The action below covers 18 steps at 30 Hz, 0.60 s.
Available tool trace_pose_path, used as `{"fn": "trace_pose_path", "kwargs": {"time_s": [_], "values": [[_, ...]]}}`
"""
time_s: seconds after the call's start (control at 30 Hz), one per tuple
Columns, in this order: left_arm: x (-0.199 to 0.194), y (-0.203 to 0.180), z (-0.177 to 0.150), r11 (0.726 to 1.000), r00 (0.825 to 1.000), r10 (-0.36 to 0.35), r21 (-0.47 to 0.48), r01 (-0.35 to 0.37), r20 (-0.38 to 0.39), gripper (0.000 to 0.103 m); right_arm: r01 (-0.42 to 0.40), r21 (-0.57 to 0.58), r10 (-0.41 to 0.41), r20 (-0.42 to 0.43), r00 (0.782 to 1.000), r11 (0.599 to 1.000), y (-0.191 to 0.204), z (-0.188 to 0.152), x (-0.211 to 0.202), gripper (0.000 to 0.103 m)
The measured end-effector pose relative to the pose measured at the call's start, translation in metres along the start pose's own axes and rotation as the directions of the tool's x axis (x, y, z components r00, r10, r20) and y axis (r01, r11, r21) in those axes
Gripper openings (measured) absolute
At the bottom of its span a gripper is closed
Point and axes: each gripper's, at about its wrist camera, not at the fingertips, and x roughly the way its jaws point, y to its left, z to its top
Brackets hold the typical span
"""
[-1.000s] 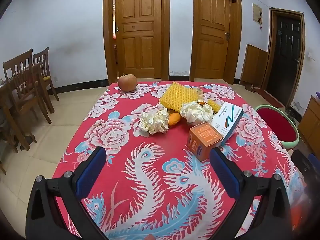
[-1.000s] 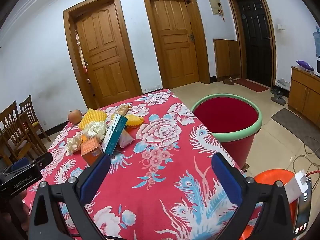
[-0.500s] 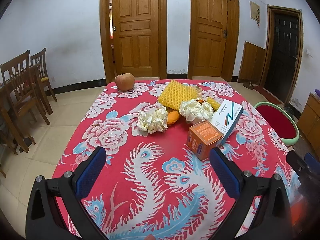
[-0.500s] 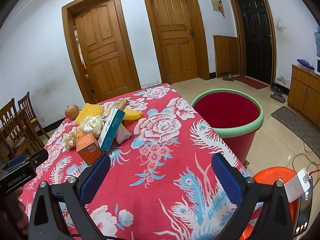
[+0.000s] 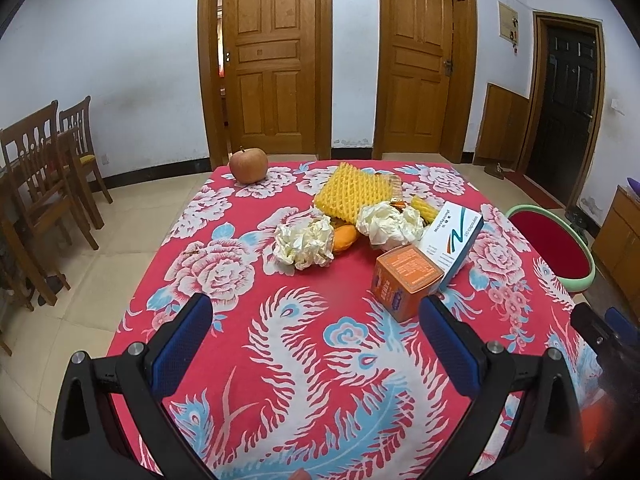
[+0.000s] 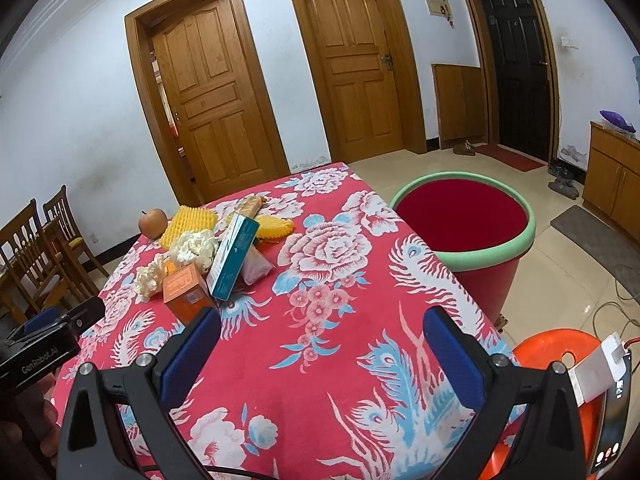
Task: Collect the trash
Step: 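Move both grippers toward the trash items on the table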
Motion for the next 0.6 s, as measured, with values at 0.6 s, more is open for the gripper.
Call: {"fn": "trace_pose_path", "kwargs": {"time_s": [0.6], "values": [[0.0016,0.0017,0.0074,1.0,1.0,0.006,0.009,-0.006,-0.024,0.102,0.02,0.009,-0.021,0.01,1.0,1.0,-0.0065,0.0051,-0.0043,0.103]]}}
